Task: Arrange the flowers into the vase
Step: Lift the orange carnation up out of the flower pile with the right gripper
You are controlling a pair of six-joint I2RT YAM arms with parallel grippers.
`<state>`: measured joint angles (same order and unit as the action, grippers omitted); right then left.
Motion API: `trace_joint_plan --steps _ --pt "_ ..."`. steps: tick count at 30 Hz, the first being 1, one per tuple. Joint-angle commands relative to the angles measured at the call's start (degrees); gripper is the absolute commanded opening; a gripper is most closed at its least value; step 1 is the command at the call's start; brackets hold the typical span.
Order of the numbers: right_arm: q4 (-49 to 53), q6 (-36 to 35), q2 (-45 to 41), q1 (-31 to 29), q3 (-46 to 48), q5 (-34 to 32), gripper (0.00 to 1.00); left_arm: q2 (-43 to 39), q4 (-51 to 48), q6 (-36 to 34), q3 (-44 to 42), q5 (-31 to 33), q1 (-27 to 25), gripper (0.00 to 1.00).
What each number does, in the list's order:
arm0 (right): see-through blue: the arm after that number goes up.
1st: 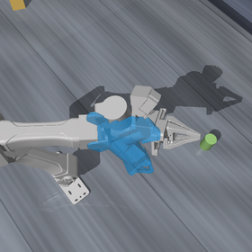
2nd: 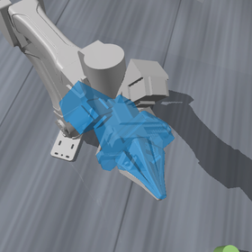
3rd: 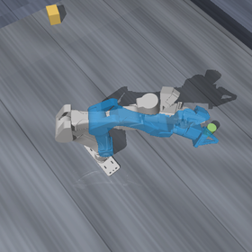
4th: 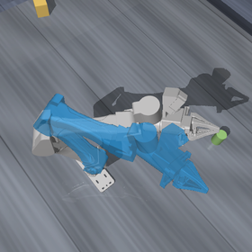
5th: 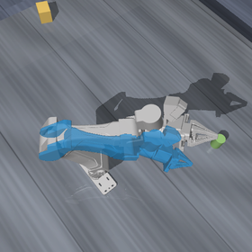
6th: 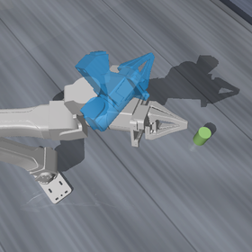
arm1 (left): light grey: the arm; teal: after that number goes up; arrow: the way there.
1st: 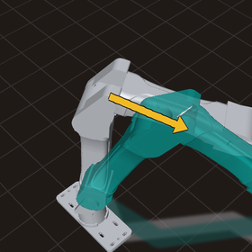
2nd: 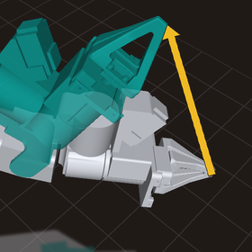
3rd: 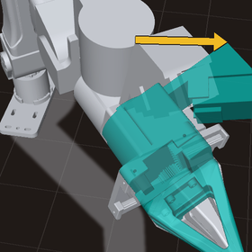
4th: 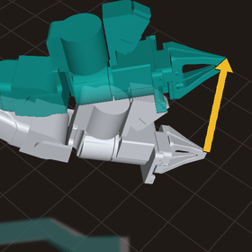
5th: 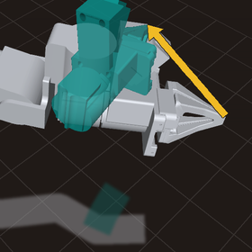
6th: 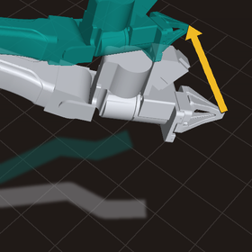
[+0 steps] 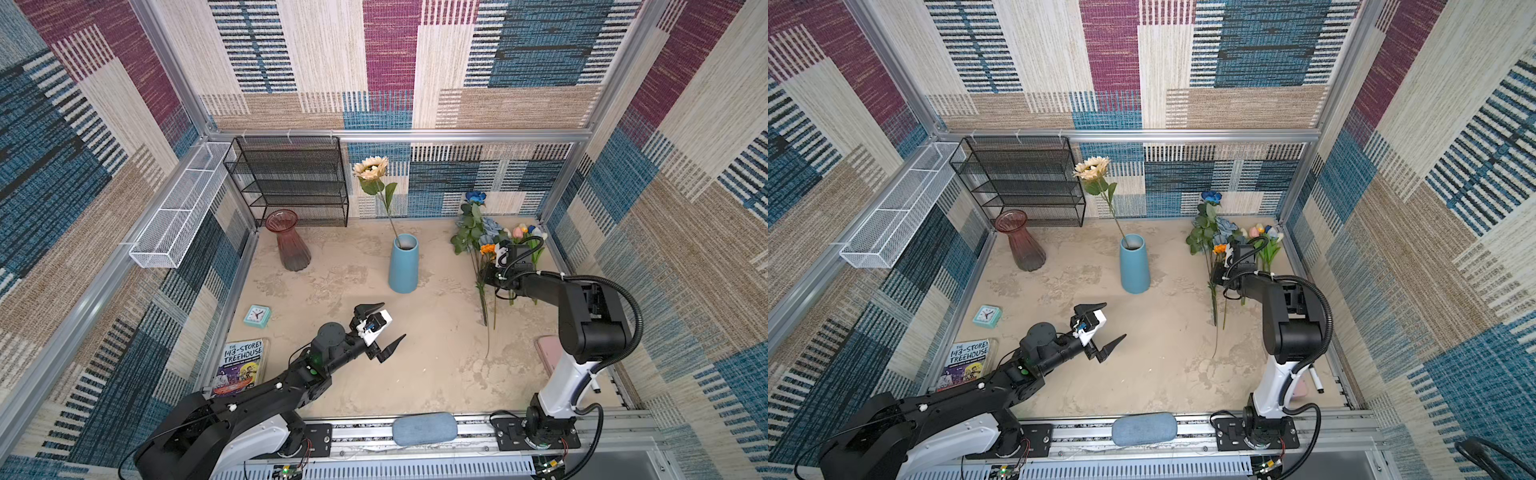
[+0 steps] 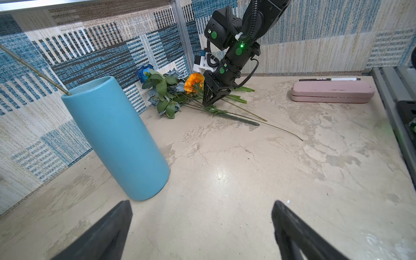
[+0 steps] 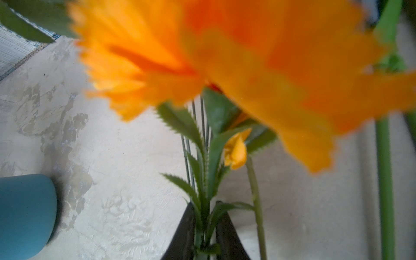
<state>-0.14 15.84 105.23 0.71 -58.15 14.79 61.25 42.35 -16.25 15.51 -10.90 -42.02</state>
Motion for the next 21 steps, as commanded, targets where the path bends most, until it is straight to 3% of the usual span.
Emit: trace_joint_plan --steps 1,13,21 --pt "-1.1 0.6 -1.3 -0.1 -0.6 -0.1 0.18 0.1 1.2 0.0 0.1 -0.7 0.0 1.0" --pt "-2.4 2.2 -14.8 -0.6 1.5 1.7 0.14 -0.1 1.5 0.0 -0.1 -0.9 0.0 1.0" --pt "-7.6 5.1 -26.7 -2.3 -0.3 10.7 0.14 -0.7 1.9 0.4 -0.5 -0.9 0.0 1.0"
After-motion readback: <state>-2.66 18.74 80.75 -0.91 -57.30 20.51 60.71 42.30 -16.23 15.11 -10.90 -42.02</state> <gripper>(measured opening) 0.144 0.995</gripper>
